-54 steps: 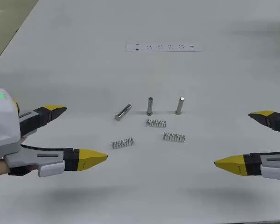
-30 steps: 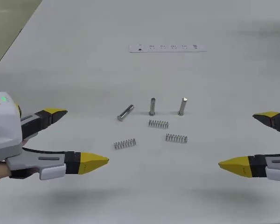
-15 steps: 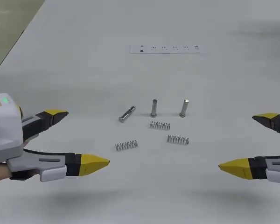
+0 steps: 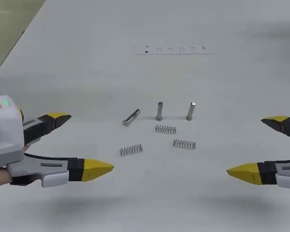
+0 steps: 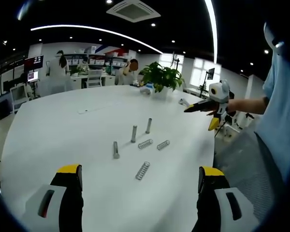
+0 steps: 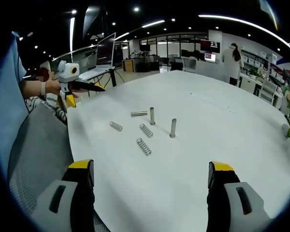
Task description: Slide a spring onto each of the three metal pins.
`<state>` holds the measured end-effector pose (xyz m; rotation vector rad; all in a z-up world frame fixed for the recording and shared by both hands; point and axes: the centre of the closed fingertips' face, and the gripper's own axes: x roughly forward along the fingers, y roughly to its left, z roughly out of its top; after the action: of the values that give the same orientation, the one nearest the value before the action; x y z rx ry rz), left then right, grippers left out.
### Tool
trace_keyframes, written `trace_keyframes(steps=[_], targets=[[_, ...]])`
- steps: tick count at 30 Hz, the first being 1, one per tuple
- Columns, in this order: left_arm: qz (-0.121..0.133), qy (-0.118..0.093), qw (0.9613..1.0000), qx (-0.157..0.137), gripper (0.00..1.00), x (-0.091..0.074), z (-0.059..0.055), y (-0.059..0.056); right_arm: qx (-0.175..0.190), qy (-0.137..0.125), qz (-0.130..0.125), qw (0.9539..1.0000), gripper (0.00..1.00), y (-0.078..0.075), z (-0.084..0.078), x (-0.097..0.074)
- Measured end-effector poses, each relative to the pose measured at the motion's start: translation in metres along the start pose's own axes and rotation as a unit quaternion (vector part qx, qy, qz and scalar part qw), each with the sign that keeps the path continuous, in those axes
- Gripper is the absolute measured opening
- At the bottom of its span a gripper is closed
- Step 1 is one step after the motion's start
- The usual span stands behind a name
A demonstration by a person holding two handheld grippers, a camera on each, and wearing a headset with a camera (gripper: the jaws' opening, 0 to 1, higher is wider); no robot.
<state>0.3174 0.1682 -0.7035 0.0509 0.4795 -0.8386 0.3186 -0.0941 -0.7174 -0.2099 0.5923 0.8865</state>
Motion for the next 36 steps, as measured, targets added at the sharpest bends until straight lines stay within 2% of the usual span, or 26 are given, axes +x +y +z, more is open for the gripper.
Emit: trace_keyframes(steps=[9,20,36], targets=[[0.0,0.001,1.0,-0.003,0.98,0.001,-0.002,0.004,-0.002,-0.001,0.0,1.0,0.97,0.0,0.001,0.001],[-0.003,0.001,1.0,0.0,0.98,0.003,-0.001,0.002,-0.004,-0.007,-0.001,1.0,0.97,0.004,0.007,-0.001],[-0.002,0.013,0.9999,-0.003,0.97,0.006,-0.004,0.003,-0.007,-0.013,-0.001,0.9999,0.97,0.0,0.011,-0.004]])
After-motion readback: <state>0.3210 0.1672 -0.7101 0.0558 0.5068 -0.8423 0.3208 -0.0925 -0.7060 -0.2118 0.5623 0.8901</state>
